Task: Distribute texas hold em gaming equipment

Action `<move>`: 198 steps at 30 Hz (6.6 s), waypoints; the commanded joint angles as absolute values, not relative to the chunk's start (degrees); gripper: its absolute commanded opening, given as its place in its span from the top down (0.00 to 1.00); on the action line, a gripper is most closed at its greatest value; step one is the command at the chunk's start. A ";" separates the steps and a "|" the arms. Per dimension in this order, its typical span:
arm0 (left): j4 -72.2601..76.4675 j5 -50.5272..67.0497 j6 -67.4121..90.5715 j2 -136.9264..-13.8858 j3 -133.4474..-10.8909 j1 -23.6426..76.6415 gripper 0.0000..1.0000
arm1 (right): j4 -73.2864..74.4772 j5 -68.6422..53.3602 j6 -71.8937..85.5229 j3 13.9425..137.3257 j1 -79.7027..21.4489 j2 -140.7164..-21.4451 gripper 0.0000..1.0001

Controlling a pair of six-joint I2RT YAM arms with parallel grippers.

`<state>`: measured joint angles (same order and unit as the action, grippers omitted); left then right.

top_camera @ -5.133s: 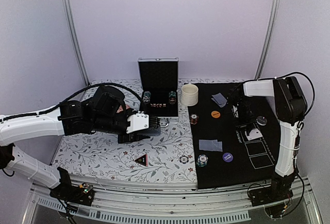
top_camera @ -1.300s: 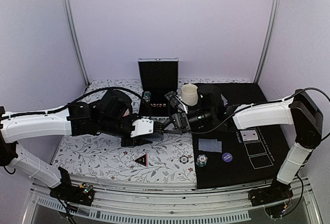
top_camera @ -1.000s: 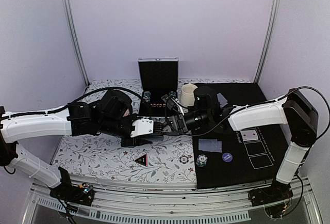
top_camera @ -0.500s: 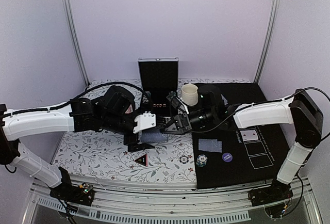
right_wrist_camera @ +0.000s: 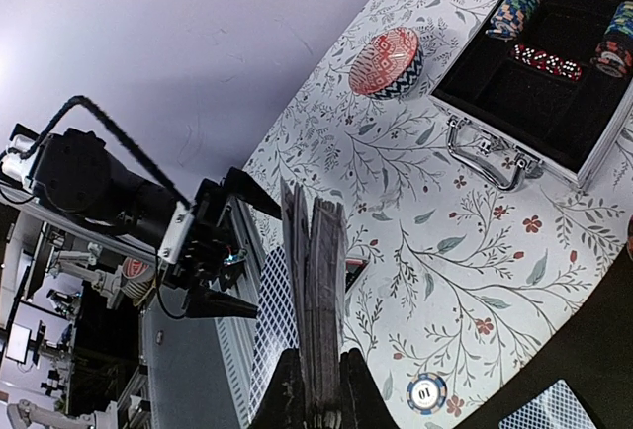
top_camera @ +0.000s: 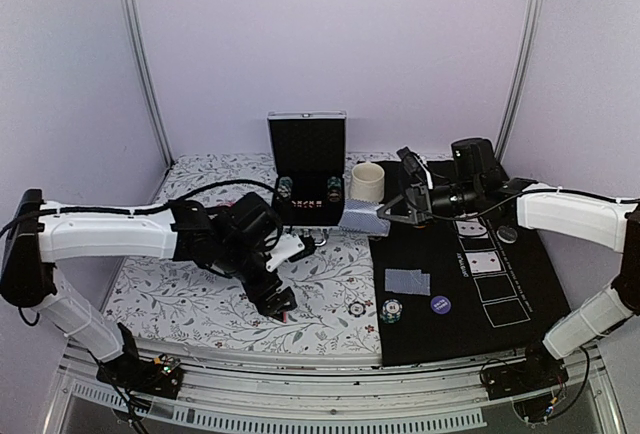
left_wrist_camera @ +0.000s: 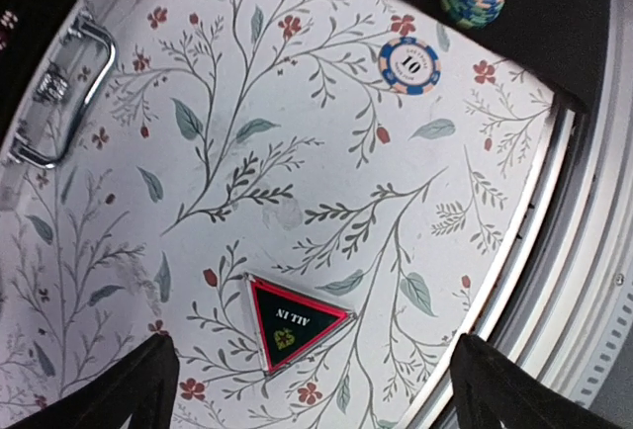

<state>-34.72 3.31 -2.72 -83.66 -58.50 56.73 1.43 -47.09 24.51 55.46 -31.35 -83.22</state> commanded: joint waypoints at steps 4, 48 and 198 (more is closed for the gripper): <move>-33.66 1.82 6.29 -93.88 -57.56 56.27 0.02 | 7.91 -47.25 17.57 53.14 -30.41 -78.46 0.98; -40.84 1.22 7.66 -103.01 -57.80 57.34 0.33 | 9.12 -47.49 14.49 48.65 -30.10 -72.97 0.98; -38.94 -11.46 -22.06 -74.34 -64.12 64.53 0.58 | 48.11 -15.34 0.03 67.95 -51.02 -74.50 0.01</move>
<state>-38.81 -11.05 -21.80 -76.79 -64.75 65.47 55.99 -9.85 17.28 60.29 -47.75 -75.66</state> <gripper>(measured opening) 0.466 0.980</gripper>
